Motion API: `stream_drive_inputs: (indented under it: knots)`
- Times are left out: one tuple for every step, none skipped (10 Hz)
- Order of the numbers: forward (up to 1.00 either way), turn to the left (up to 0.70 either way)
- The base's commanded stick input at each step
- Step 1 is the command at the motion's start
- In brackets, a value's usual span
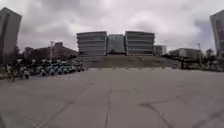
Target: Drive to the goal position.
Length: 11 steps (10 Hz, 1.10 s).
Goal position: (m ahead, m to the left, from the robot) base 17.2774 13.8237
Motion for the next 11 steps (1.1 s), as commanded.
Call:
stream_drive_inputs:
  knots:
    - [1.00,0.00]
    - [1.00,0.00]
    - [1.00,0.00]
    - [1.00,0.00]
    - [1.00,0.00]
    - [1.00,-0.03]
    - [1.00,0.00]
    - [1.00,-0.05]
    - [1.00,-0.10]
    - [1.00,-0.12]
    - [1.00,-0.03]
